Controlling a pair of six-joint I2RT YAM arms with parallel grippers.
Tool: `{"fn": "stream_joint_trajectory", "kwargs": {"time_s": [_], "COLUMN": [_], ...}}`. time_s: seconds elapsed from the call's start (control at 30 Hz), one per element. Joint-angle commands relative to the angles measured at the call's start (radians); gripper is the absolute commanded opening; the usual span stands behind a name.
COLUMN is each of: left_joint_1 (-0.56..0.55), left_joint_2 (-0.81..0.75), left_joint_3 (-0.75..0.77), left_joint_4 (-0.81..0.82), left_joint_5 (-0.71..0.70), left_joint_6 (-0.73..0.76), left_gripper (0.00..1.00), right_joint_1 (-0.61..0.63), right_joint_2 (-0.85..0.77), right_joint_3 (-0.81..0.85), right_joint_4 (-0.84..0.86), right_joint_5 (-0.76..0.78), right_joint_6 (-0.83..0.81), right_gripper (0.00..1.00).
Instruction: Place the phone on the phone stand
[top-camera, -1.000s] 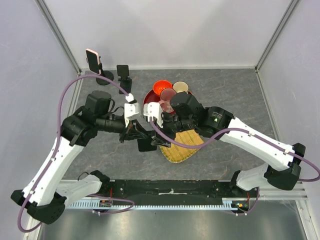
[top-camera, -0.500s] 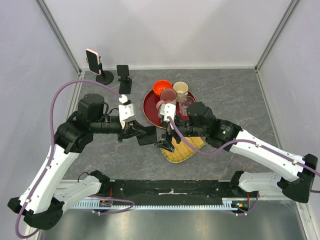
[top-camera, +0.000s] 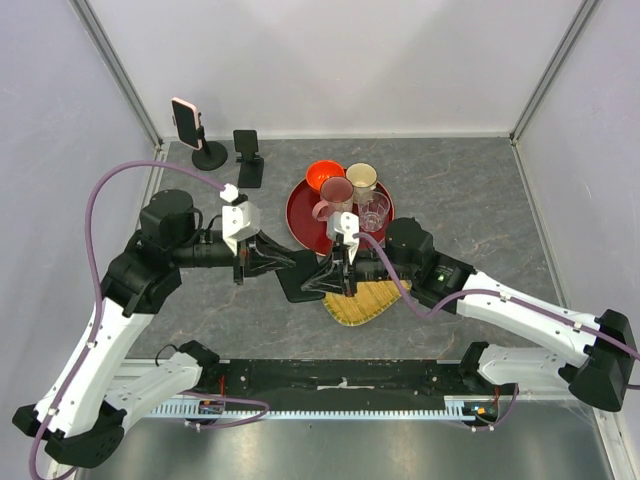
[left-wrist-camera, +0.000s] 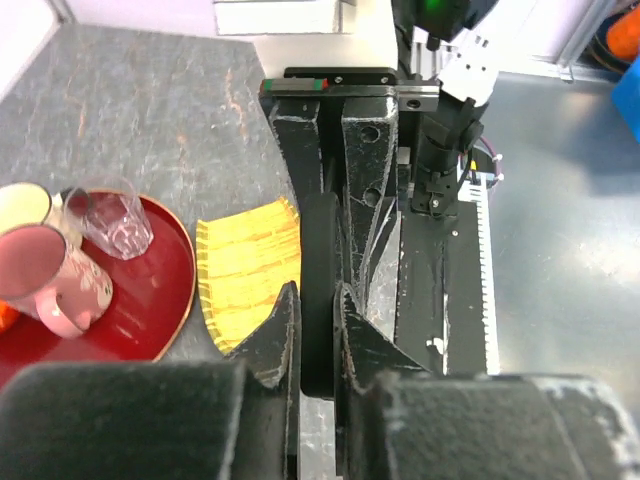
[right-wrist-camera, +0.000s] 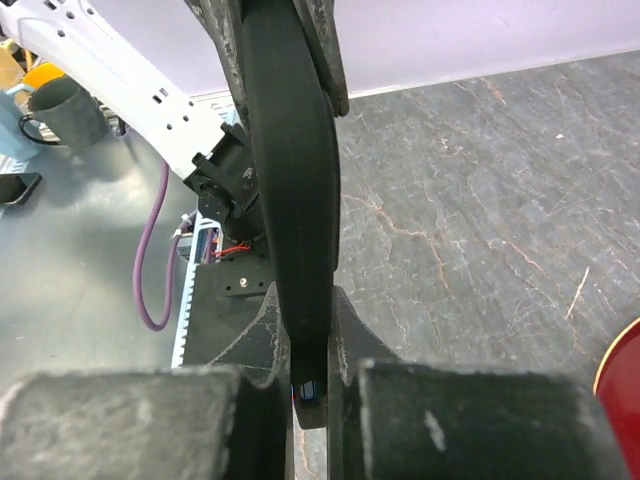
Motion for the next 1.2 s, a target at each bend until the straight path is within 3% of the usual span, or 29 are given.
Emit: {"fn": "stream_joint_trajectory", "kwargs": {"time_s": [0.0, 0.03, 0.1, 0.13, 0.27, 0.5, 1.0, 1.17], "left_joint_1": [-0.006, -0.006, -0.006, -0.006, -0.006, -0.006, -0.039, -0.054], "left_joint_2": [-0.017, -0.021, -0.018, -0.014, -0.039, -0.050, 0.041, 0.042], "left_joint_3": [-0.006, -0.004, 0.014, 0.042, 0.064, -0.025, -0.018, -0.036], "left_joint_4": [0.184, 0.198, 0.165, 0.135, 0.028, 0.110, 0.206, 0.262], "left_joint_5": [-0.081, -0.209, -0.326, -0.413, -0.587, -0.719, -0.876, -0.810], "left_joint_6": [-0.170, -0.272, -0.421, -0.455, -0.609, -0.747, -0.689, -0.642], "left_gripper": [0.13, 0.25, 0.73, 0.89, 0.93, 0.94, 0.93, 0.92], "right_joint_1": [0.000, 0.000, 0.000, 0.002, 0.011, 0.065, 0.140, 0.143], "right_joint_2": [-0.009, -0.005, -0.004, -0.004, 0.006, 0.130, 0.265, 0.279], "right_joint_3": [-0.006, -0.006, -0.002, 0.003, 0.036, 0.147, 0.291, 0.302], "right_joint_4": [0.203, 0.197, 0.168, 0.159, 0.133, 0.158, 0.096, 0.093], "right_joint_5": [0.012, 0.079, 0.157, 0.202, 0.413, 0.556, 0.751, 0.763], "right_joint_6": [0.131, 0.131, 0.121, 0.111, 0.101, 0.118, 0.082, 0.088], "right_gripper": [0.00, 0.00, 0.00, 0.00, 0.00, 0.00, 0.00, 0.00]}}
